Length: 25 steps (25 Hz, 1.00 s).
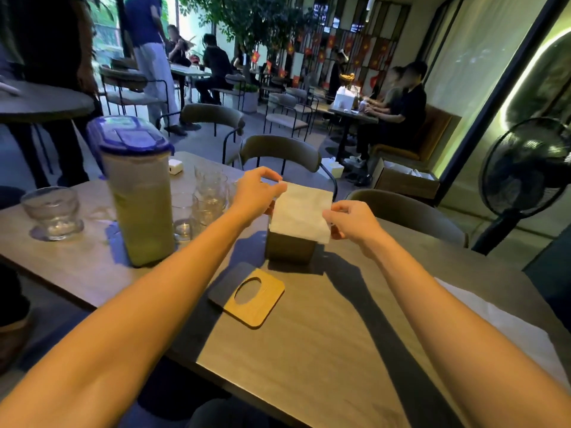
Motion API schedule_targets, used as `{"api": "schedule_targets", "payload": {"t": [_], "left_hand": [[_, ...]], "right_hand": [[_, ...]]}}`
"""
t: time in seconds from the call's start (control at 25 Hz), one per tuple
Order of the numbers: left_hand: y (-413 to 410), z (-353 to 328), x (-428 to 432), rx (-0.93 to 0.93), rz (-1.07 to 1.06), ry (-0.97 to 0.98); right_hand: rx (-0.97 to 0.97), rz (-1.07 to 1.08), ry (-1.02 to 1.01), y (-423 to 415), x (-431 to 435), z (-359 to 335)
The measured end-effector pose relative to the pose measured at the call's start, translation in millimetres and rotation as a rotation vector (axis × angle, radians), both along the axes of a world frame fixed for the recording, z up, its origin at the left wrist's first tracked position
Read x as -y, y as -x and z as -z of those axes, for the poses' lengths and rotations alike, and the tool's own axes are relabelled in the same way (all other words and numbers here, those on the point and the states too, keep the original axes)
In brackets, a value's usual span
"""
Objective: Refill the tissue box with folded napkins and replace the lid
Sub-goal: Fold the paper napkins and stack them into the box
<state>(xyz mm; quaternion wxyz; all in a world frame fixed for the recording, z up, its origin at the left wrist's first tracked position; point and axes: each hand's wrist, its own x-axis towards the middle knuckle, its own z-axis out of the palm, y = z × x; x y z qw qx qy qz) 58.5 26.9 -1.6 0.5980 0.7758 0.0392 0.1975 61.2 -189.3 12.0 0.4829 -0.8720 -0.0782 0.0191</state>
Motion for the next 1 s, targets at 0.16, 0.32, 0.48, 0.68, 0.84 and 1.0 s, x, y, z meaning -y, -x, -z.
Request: {"api": "schedule_targets", "payload": {"t": [0.16,0.32,0.48,0.68,0.84,1.0], "left_hand": [[-26.2,13.5,-7.5,-0.005,-0.098,-0.254],[-38.9,23.5,-13.4,-0.01,-0.148,-0.449],[-38.5,25.9,-13.2,-0.007,-0.05,-0.621],[-33.4,26.7,-6.8,-0.113,0.023,-1.075],[-31.4,28.5,-1.0,-0.289,0.131,-1.152],[-33.3,25.8,2.2,-0.209,0.114,-1.095]], "right_hand": [[0.043,0.055,0.069,-20.2,-18.2,11.9],[0.203,0.035,0.316,-33.2,-26.8,25.9],[0.242,0.065,0.521,-45.1,-31.5,34.6],[0.299,0.049,0.71,-50.3,-36.3,35.9],[0.23,-0.024,0.823,-56.9,-42.6,39.2],[0.187,-0.11,0.883,-64.9,-46.3,39.5]]}}
